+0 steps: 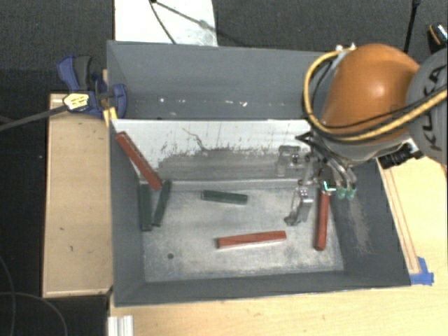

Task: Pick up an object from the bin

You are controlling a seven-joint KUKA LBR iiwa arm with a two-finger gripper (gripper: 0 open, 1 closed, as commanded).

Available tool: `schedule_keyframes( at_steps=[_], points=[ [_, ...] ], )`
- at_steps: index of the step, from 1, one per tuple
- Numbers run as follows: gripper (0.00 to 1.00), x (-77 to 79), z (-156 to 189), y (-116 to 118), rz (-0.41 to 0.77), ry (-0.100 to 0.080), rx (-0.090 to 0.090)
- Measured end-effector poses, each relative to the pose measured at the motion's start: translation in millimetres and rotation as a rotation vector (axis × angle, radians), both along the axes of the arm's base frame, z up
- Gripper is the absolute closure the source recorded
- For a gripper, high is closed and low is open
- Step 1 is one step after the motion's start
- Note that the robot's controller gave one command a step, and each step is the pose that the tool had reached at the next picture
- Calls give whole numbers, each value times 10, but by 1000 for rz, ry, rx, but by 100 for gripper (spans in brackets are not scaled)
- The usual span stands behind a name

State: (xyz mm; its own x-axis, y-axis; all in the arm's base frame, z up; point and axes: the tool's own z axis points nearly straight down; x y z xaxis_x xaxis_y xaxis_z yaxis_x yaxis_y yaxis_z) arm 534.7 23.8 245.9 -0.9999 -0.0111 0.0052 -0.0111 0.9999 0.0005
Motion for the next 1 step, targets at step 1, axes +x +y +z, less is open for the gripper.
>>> schedule_keyframes(
  at_steps=[1],
  points=[
    [0, 306, -1290, 369, 579, -4, 3]
  ],
)
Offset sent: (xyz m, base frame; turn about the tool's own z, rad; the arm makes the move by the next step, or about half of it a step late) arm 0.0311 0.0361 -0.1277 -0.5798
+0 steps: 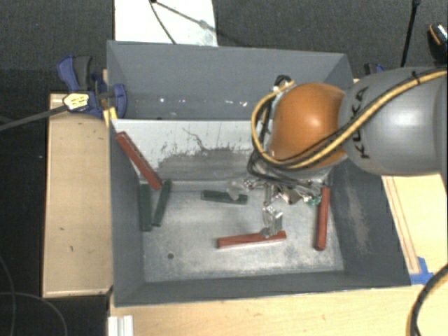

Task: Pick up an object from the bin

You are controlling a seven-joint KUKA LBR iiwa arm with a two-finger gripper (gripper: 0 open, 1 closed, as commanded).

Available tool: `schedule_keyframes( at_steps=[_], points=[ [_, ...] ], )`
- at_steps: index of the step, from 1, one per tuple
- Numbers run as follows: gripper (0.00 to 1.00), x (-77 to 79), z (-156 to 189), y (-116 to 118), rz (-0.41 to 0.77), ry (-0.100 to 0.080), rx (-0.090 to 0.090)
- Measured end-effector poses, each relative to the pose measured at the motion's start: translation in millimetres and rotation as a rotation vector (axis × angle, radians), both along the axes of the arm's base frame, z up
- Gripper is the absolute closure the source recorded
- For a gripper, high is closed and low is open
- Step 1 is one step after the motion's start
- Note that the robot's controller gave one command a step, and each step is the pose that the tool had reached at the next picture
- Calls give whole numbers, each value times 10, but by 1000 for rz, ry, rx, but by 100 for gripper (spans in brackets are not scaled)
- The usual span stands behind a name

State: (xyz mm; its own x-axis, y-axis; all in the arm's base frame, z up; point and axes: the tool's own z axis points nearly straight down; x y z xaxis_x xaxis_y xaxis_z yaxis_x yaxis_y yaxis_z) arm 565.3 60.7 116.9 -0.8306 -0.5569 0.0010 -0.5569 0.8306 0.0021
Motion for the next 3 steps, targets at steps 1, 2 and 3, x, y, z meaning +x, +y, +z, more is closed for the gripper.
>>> schedule_keyframes(
  at_steps=[1, 2, 3],
  points=[
    [0, -621, -489, -481, -178, 4, -3],
    [100, -594, -466, -461, -175, -3, 0],
    [100, -469, 1015, -239, -205, -13, 1]
  ],
)
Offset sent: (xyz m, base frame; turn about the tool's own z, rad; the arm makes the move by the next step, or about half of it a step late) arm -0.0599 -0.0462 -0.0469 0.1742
